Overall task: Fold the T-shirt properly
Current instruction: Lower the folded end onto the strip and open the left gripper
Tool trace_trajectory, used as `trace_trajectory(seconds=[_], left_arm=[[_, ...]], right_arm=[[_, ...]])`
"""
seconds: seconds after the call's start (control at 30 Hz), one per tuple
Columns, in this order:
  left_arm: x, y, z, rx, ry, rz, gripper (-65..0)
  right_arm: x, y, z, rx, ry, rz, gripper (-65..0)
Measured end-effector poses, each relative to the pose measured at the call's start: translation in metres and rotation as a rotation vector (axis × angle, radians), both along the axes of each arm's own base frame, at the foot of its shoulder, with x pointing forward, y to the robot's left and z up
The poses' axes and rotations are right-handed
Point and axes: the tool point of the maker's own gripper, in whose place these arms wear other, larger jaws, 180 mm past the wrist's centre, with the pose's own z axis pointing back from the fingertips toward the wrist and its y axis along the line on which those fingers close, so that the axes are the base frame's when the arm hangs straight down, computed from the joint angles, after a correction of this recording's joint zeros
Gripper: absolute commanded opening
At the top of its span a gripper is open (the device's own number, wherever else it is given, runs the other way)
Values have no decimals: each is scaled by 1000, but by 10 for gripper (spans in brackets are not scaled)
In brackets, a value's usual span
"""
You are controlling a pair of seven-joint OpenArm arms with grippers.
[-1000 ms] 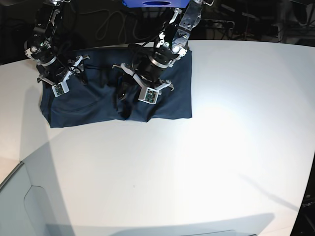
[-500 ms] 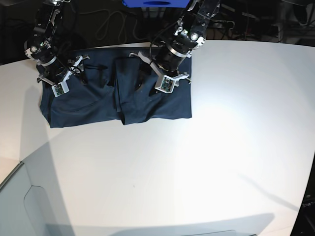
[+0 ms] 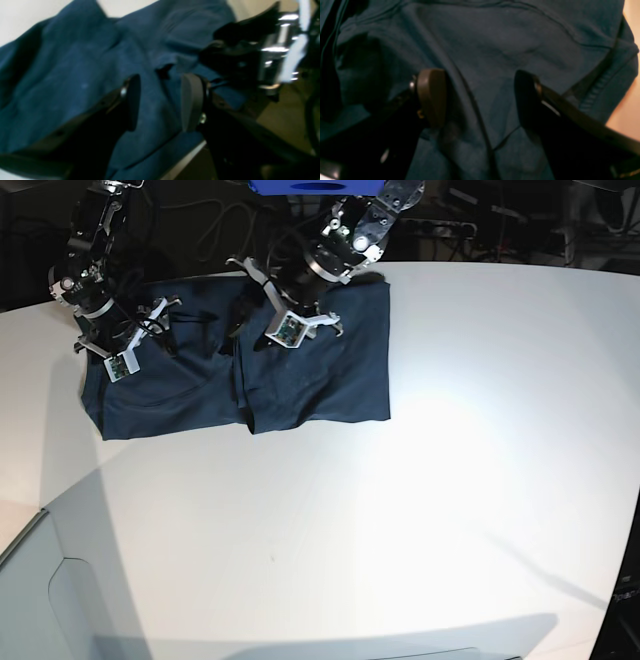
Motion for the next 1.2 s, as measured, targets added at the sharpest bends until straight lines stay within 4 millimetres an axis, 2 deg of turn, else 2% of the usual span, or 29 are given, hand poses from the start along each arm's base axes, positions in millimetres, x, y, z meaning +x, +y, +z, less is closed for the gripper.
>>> trace_trajectory(seconds=[0.2, 0.33, 0.67, 0.83, 1.1, 1.2], left_arm=[[-11, -28, 10, -13, -31, -100, -387], [2, -16, 3, 50, -45, 10, -386], [-9, -19, -29, 144, -10, -23, -386], [-9, -18, -33, 161, -18, -23, -386], [-10, -14, -55, 215, 9, -37, -386], [-11, -14, -56, 219, 10, -38, -389]], right_arm=[[0, 0, 0, 0, 1, 0, -245], [0, 0, 0, 0, 0, 0, -245], [0, 0, 0, 0, -1, -1, -245], [0, 0, 0, 0, 0, -1, -245], [3, 0, 1, 2, -6, -2, -245], [5, 0, 2, 1, -10, -2, -245]])
